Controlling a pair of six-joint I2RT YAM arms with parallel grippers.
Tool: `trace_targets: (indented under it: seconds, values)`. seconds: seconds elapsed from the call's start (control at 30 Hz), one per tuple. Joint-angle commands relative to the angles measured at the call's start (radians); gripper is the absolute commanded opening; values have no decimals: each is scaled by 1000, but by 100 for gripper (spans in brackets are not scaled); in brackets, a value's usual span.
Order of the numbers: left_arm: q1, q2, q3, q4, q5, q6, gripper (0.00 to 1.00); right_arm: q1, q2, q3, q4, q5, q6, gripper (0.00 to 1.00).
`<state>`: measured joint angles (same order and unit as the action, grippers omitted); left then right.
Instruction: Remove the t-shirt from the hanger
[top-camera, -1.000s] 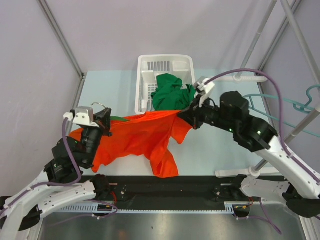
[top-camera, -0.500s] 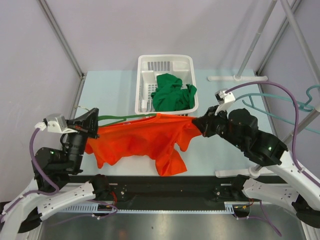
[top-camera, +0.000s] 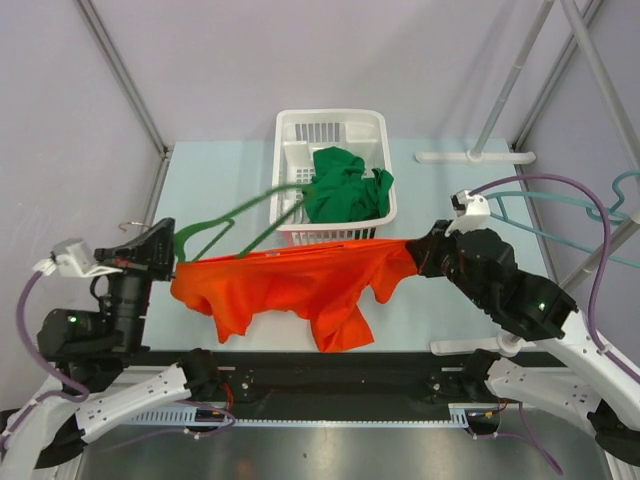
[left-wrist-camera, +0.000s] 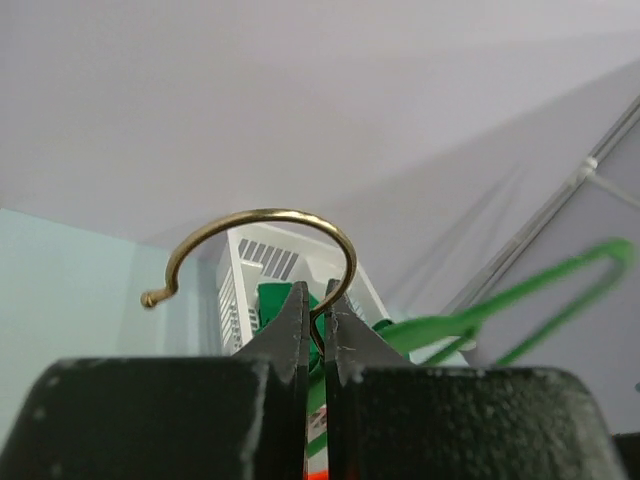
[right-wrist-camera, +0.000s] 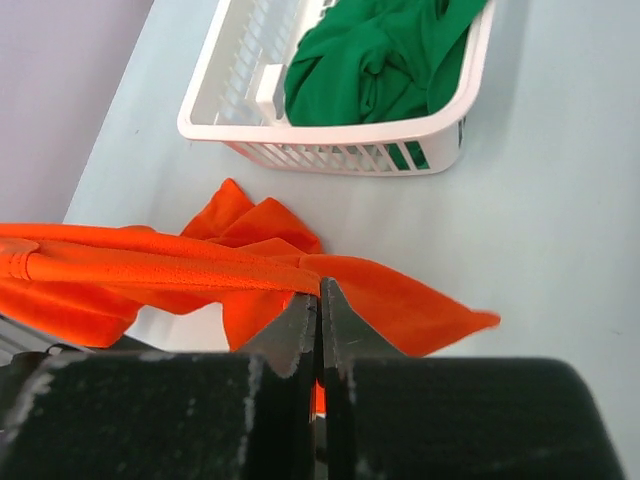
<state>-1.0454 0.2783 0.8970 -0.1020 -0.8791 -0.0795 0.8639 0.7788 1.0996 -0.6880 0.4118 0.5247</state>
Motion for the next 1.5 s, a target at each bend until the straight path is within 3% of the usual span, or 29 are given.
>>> trace_targets:
  seconds: [0.0,0.13,0.3,0.57,0.77,0.9,0.93,1.0,1.03,1.13,1.27,1.3,1.4,1.47]
  values:
    - [22,-45,59,28,-192,169,0,-49,-20,-17,14,141,-89,0]
    - [22,39,94,12,-121,104,0,-46,52,-20,155,-69,-146,0]
    - [22,134,106,62,-34,0,0,-34,132,-20,286,-228,-157,0]
    - [22,303,152,171,44,134,0,-29,168,46,237,-165,-161,0]
    - [22,259,108,21,143,166,0,-29,96,98,160,-2,-258,0]
    - [22,191,77,-47,92,107,0,-58,105,89,162,13,-330,21]
    - [22,190,91,-50,82,103,0,-66,132,97,159,-4,-337,37]
    - [22,208,115,-44,74,119,0,-77,175,143,145,-78,-356,59]
    - [22,220,149,-45,68,127,0,-75,224,172,128,-83,-357,79]
    - [22,292,242,-71,52,144,0,-75,283,290,21,-83,-325,98]
    - [22,361,319,-137,103,143,0,-80,241,261,115,-365,-345,100]
    - [22,361,322,-142,121,133,0,-80,237,232,178,-546,-370,100]
    - [22,358,315,-137,161,107,0,-75,231,186,270,-788,-393,100]
    - [22,364,319,-139,155,107,0,-74,220,138,306,-820,-388,100]
